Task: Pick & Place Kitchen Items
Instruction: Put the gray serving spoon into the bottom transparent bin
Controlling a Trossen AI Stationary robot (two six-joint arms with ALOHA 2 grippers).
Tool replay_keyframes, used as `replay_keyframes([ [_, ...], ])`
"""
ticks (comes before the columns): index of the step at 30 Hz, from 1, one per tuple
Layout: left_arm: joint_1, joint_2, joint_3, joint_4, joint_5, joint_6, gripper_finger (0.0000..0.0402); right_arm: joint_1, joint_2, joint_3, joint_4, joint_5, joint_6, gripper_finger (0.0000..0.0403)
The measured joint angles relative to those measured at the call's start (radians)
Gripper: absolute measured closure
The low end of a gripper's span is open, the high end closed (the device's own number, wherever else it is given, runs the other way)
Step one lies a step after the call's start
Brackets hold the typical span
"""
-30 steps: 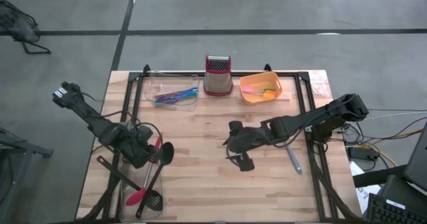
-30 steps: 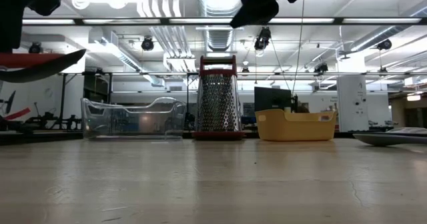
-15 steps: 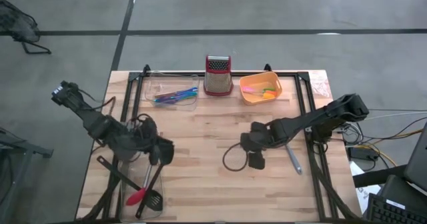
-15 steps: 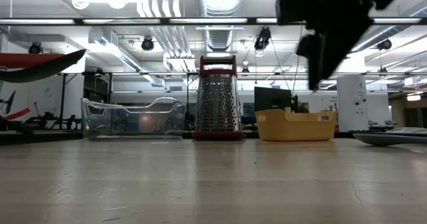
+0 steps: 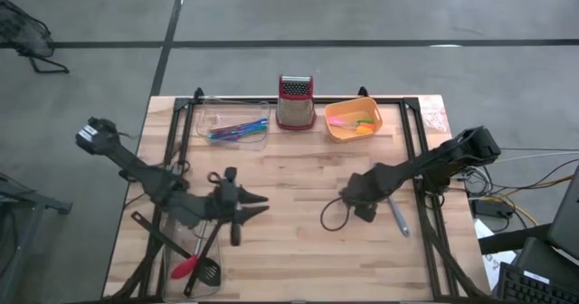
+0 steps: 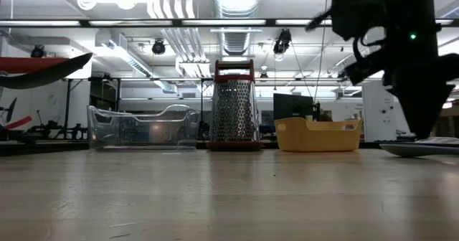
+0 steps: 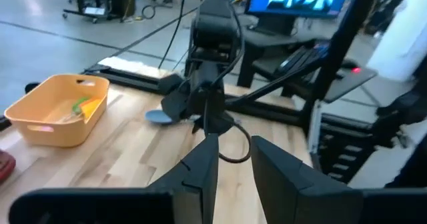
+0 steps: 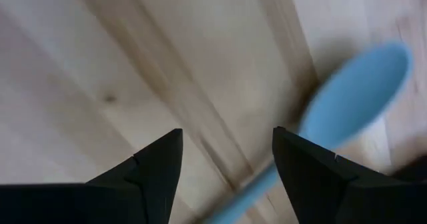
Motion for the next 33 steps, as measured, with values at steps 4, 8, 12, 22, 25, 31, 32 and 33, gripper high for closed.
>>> replay_keyframes([
  [4, 0.014, 0.081, 0.000, 0.044, 0.005, 0.003, 0.0307, 0.002, -0.001, -0.047, -0.046, 0.000, 0.073, 0.0169],
  [8, 0.017, 0.149, 0.000, 0.125, 0.008, 0.005, 0.0307, 0.002, -0.014, -0.094, -0.057, -0.013, 0.090, 0.0153],
  [12, 0.017, 0.191, 0.000, 0.193, 0.013, 0.037, 0.0307, 0.006, -0.044, -0.113, -0.056, -0.026, 0.112, 0.0140],
  [22, 0.020, 0.203, 0.000, 0.205, 0.013, 0.036, 0.0307, 0.007, -0.138, -0.241, 0.061, -0.071, 0.187, 0.0155],
  [25, 0.020, 0.203, 0.000, 0.205, 0.013, 0.035, 0.0307, 0.006, -0.168, -0.300, 0.139, -0.105, 0.186, 0.0171],
  [31, 0.022, 0.203, 0.001, 0.209, 0.012, 0.035, 0.0307, 0.006, -0.232, -0.370, 0.207, -0.111, 0.190, 0.0205],
  [32, 0.023, 0.203, 0.001, 0.209, 0.012, 0.035, 0.0307, 0.006, -0.241, -0.377, 0.217, -0.112, 0.188, 0.0213],
  [33, 0.023, 0.203, 0.001, 0.208, 0.012, 0.035, 0.0307, 0.006, -0.253, -0.381, 0.225, -0.112, 0.185, 0.0222],
])
